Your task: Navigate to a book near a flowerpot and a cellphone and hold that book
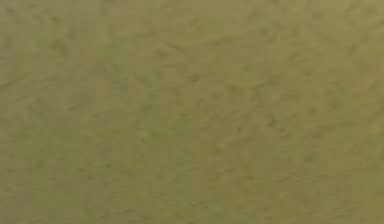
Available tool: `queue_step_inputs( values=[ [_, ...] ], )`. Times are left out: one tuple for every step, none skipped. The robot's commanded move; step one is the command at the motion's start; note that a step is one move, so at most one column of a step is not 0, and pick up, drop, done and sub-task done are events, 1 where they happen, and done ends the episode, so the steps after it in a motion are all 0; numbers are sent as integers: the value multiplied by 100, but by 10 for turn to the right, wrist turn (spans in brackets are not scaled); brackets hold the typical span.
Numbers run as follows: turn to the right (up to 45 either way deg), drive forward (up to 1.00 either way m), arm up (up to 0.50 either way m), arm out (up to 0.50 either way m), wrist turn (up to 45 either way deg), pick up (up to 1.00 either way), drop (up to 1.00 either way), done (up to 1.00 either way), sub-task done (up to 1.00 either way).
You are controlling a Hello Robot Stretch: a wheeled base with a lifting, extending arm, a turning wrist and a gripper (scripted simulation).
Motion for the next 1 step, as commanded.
queue_step_inputs(
  values=[
    [450,0,0,0,0,0,0,0,0]
  ],
)
